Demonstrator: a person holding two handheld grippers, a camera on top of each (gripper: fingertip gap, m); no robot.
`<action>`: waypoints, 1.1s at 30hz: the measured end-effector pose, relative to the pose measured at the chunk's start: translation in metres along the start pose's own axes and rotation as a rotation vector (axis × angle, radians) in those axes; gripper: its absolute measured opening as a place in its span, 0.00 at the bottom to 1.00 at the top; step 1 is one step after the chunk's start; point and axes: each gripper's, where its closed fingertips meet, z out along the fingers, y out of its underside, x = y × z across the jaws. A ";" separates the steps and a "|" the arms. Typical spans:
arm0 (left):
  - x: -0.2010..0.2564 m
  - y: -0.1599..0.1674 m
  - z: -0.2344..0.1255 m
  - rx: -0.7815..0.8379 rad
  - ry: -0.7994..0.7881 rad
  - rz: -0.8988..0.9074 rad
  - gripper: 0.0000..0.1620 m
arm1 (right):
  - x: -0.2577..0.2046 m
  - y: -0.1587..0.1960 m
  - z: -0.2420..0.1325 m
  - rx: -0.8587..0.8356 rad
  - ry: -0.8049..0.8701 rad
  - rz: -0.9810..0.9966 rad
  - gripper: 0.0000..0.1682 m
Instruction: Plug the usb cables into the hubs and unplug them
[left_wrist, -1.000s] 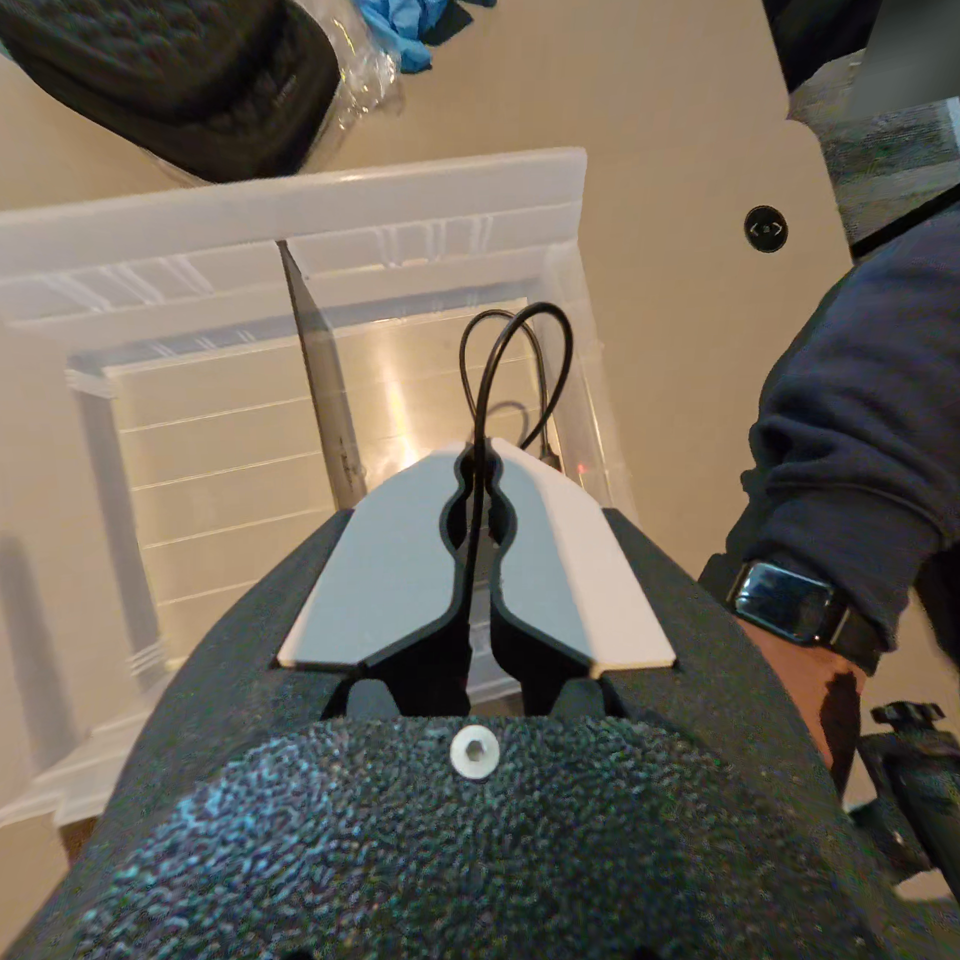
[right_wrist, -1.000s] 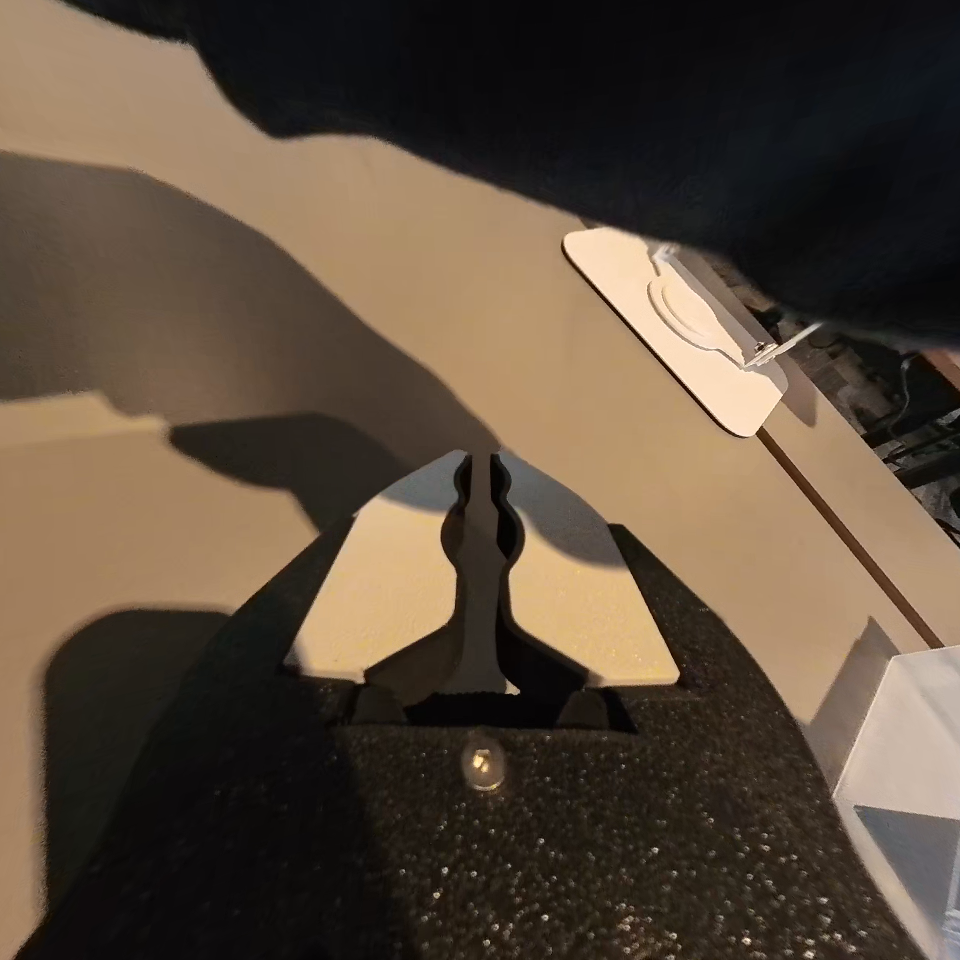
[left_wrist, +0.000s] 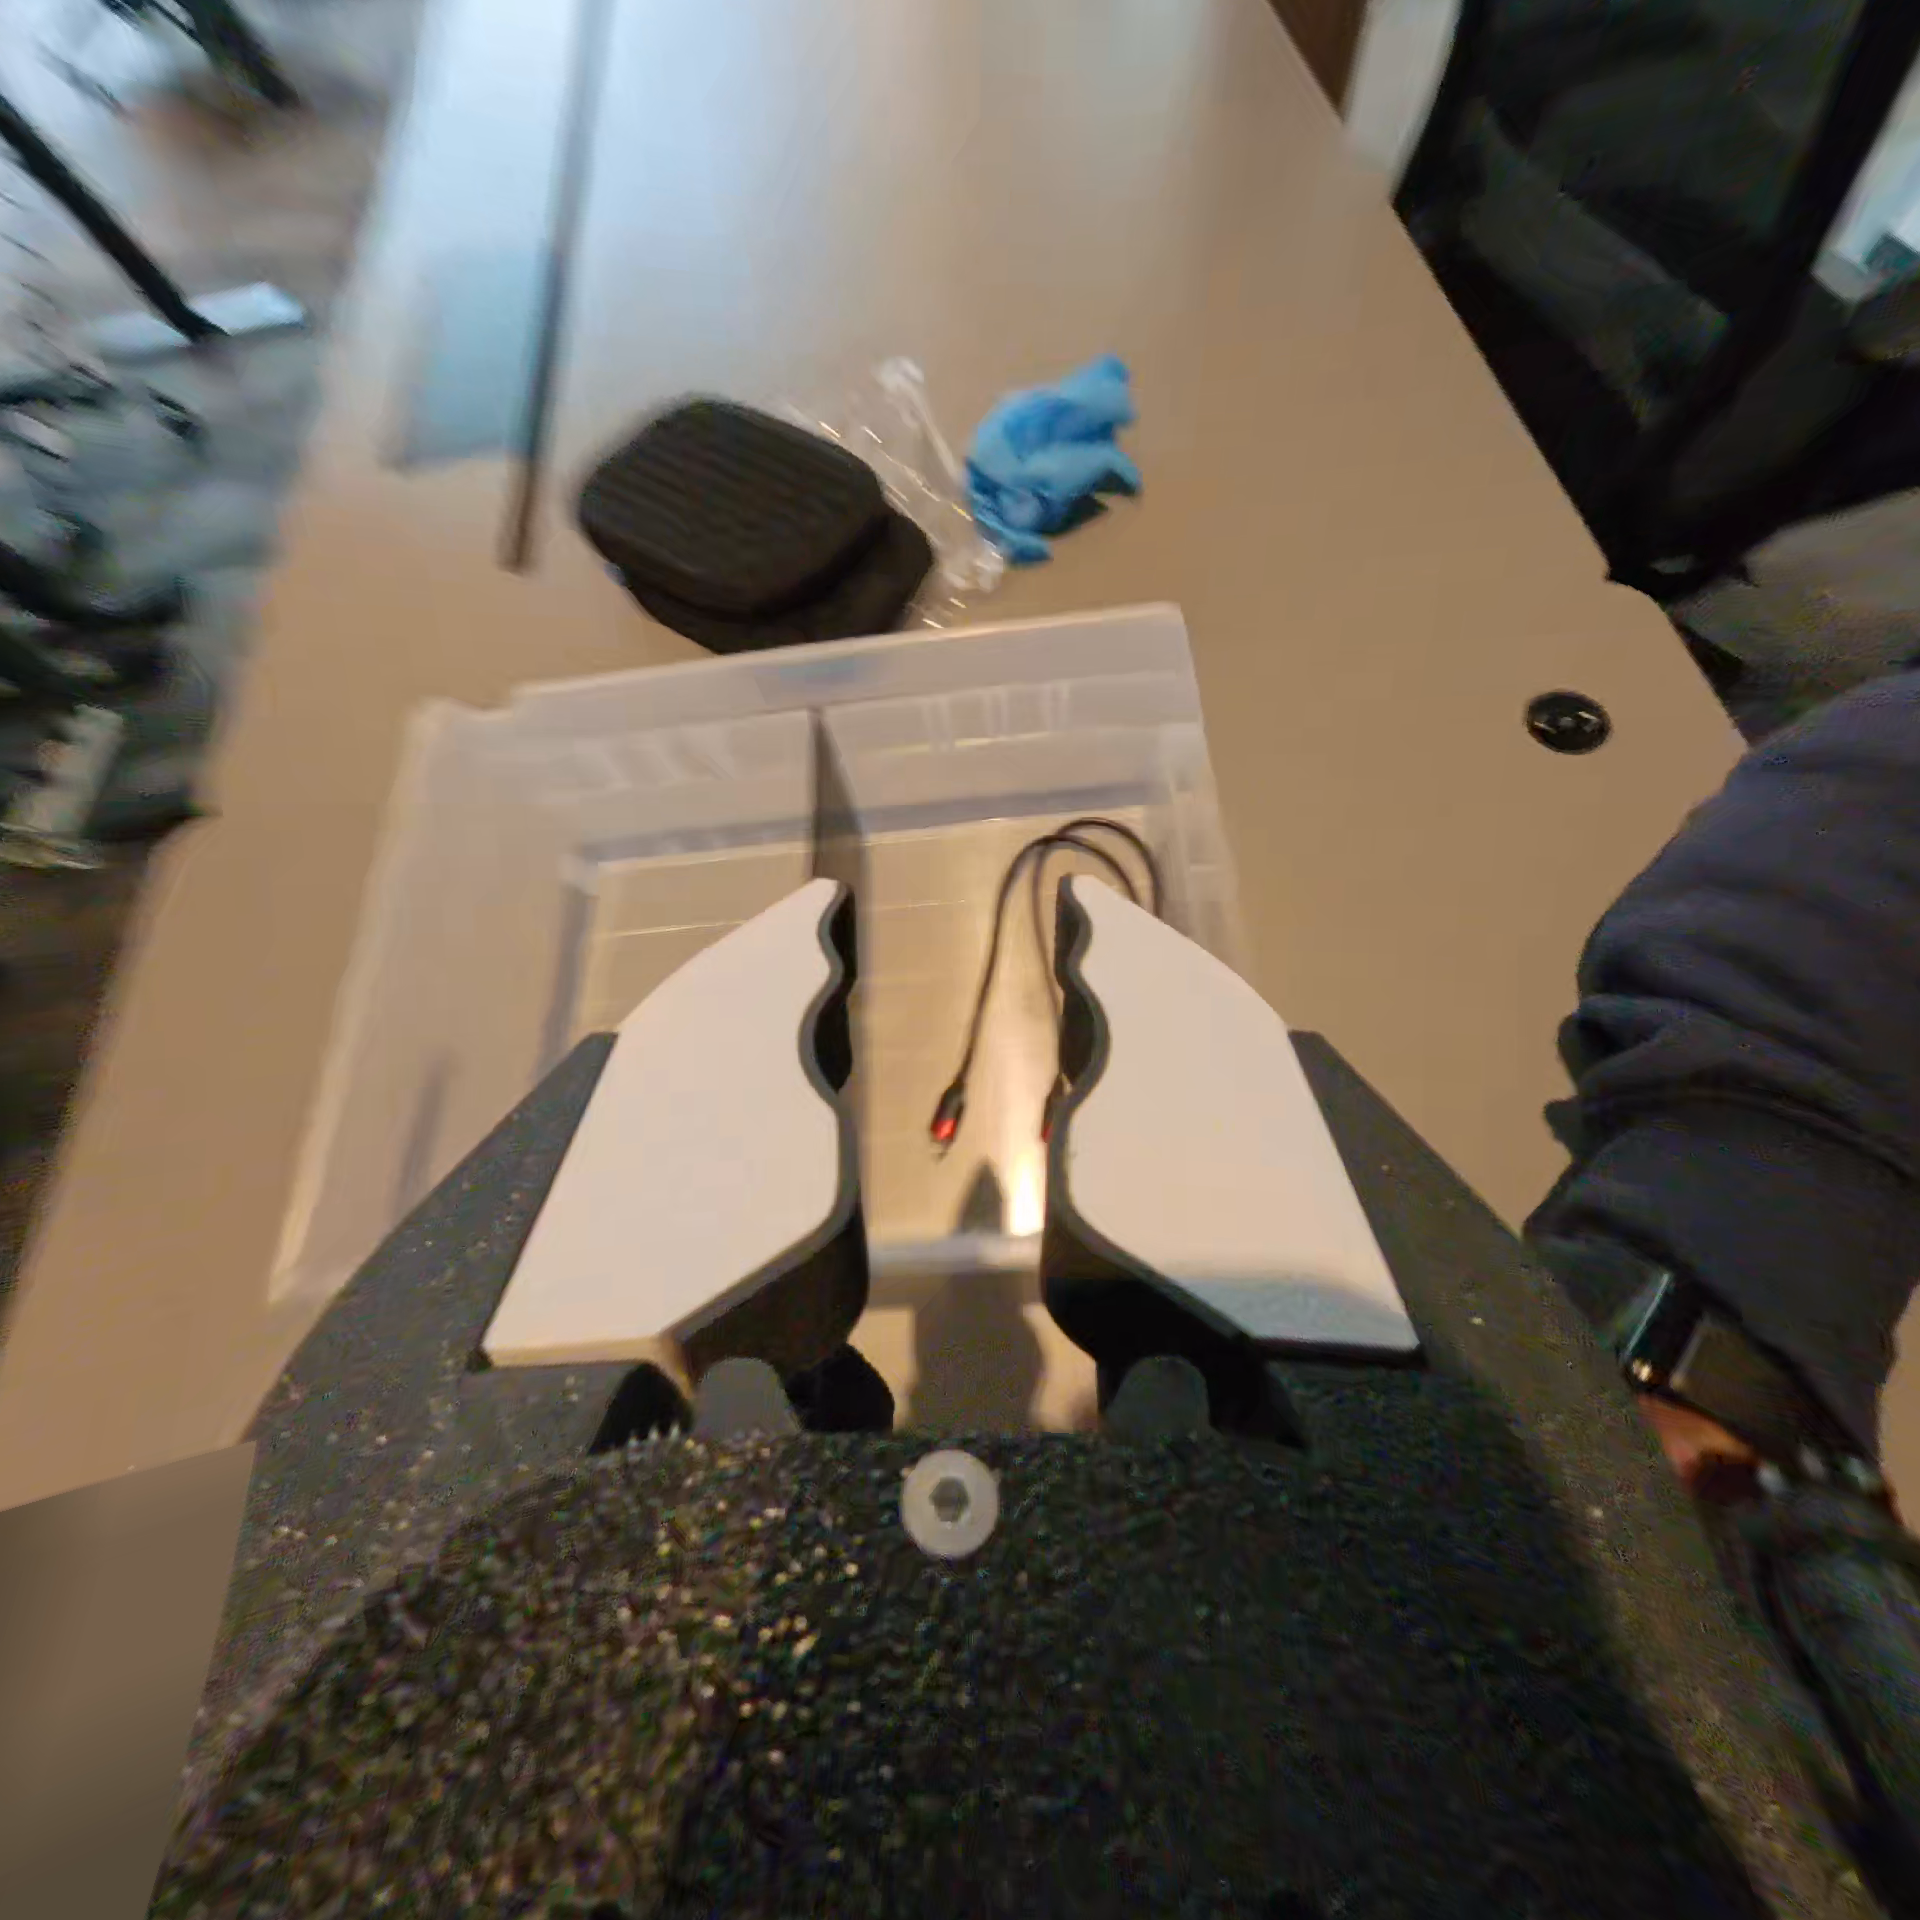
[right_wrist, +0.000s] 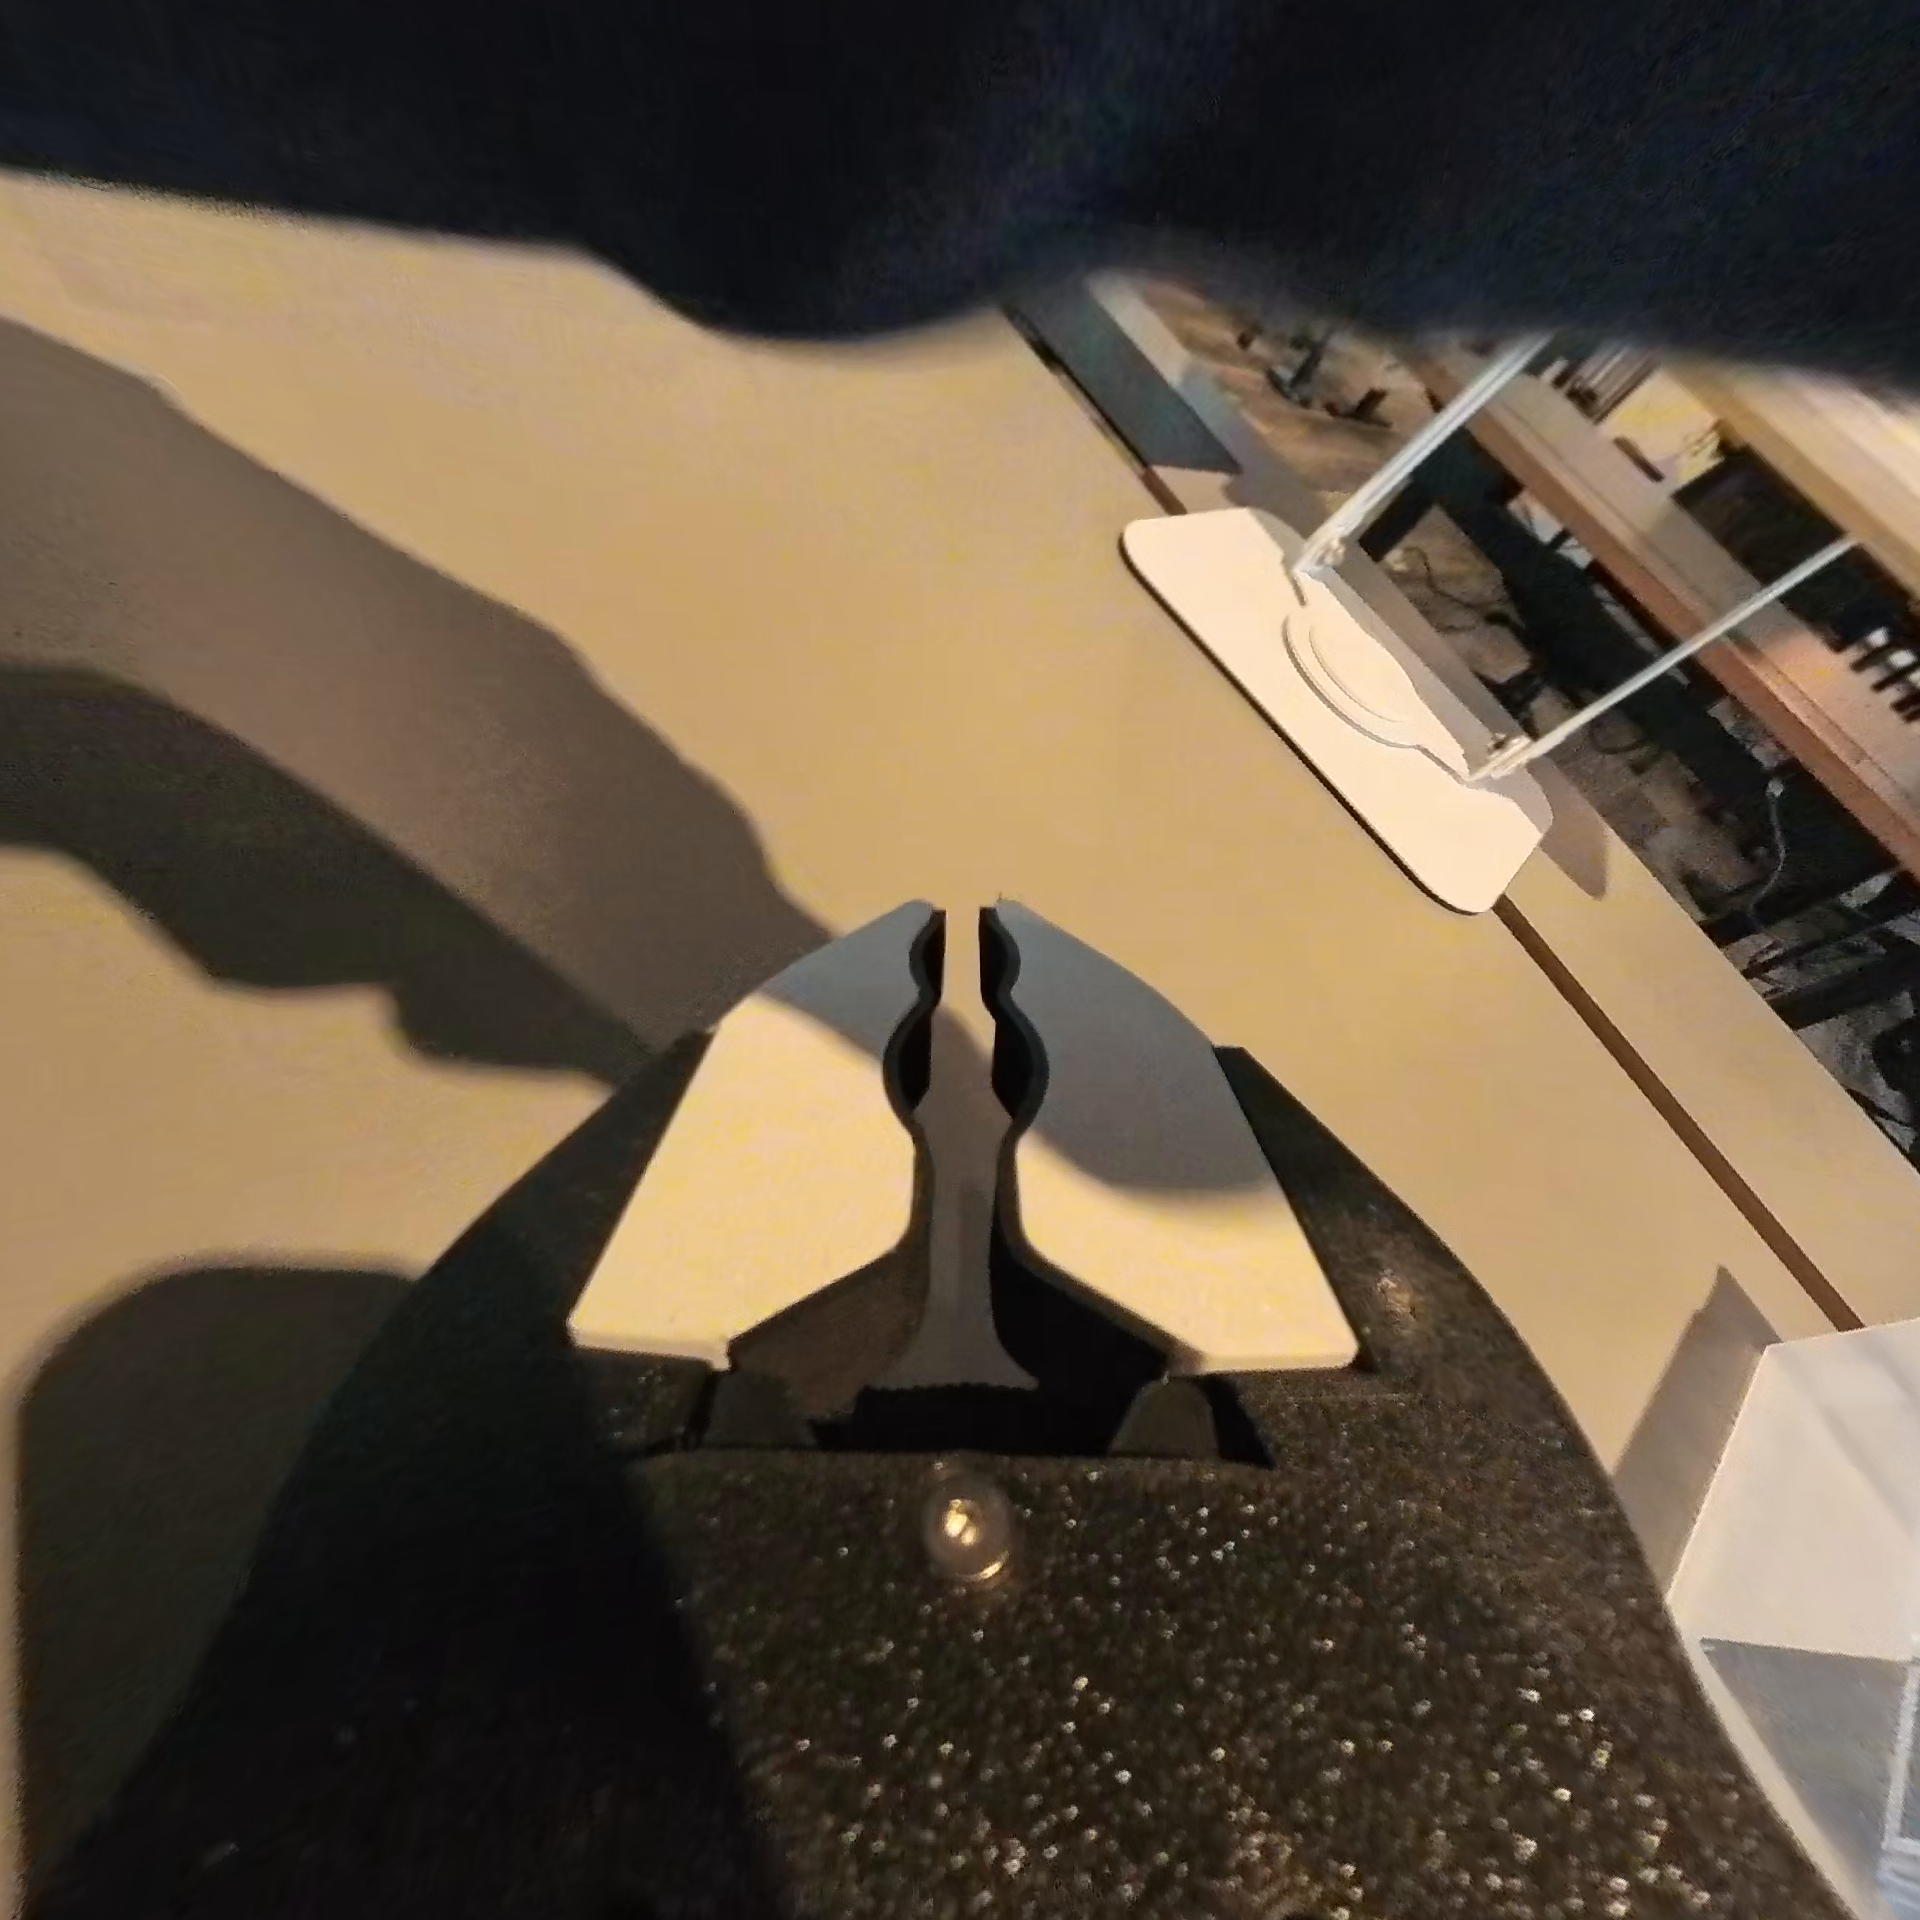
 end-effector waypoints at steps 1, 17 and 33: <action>-0.005 0.005 -0.026 0.053 -0.072 0.015 0.22 | 0.000 0.000 0.000 0.001 0.001 -0.004 0.03; -0.036 0.272 -0.236 0.269 -0.803 -0.223 0.19 | -0.008 -0.036 -0.004 0.208 -0.027 0.010 0.03; -0.075 0.275 -0.269 0.734 -0.526 -0.644 0.21 | -0.212 -0.350 0.163 0.316 -0.758 -0.198 0.03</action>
